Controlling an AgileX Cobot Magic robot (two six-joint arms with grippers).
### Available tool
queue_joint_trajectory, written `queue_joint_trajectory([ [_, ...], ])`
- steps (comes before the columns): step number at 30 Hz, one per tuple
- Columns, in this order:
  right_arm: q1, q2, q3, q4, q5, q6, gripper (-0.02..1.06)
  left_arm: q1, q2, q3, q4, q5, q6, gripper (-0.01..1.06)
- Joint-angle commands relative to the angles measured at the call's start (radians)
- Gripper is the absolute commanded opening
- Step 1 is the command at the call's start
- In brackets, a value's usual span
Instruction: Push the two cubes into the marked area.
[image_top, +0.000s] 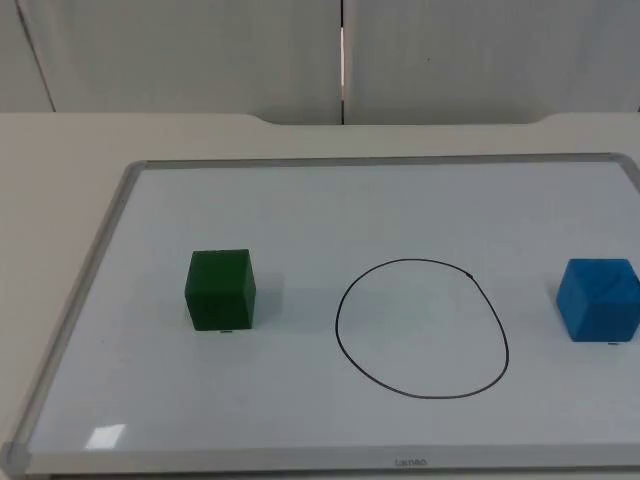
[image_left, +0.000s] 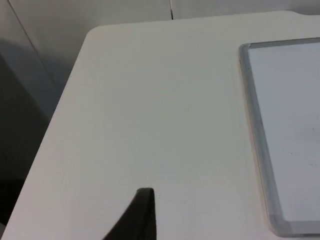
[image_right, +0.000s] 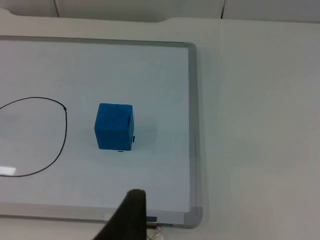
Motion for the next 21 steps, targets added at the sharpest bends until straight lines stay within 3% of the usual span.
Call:
queue_joint_trajectory([
  [1,0.004,0.0,0.002,0.006,-0.006,0.0,1.05,-0.002,0.005,-0.018,0.001,-0.01,0.0,1.05],
  [6,0.004,0.0,0.002,0.006,-0.006,0.0,1.05,-0.002,0.051,-0.091,-0.031,0.005,0.0,1.04],
  [10,0.004,0.0,0.002,0.006,-0.006,0.0,1.05,-0.002,0.111,-0.142,-0.053,-0.001,0.0,0.96],
  [14,0.004,0.0,0.002,0.006,-0.006,0.0,1.05,-0.002,0.209,-0.193,-0.073,-0.018,0.007,0.78],
  [15,0.004,0.0,0.002,0.006,-0.006,0.0,1.05,-0.002,0.209,-0.193,-0.073,-0.018,0.007,0.78],
  [19,0.004,0.0,0.002,0.006,-0.006,0.0,1.05,-0.002,0.294,-0.207,-0.178,-0.059,0.071,0.49],
  [20,0.004,0.0,0.002,0.006,-0.006,0.0,1.05,-0.002,0.294,-0.207,-0.178,-0.059,0.071,0.49],
  [21,0.004,0.0,0.002,0.006,-0.006,0.0,1.05,-0.002,0.314,-0.207,-0.225,-0.078,0.102,0.4],
])
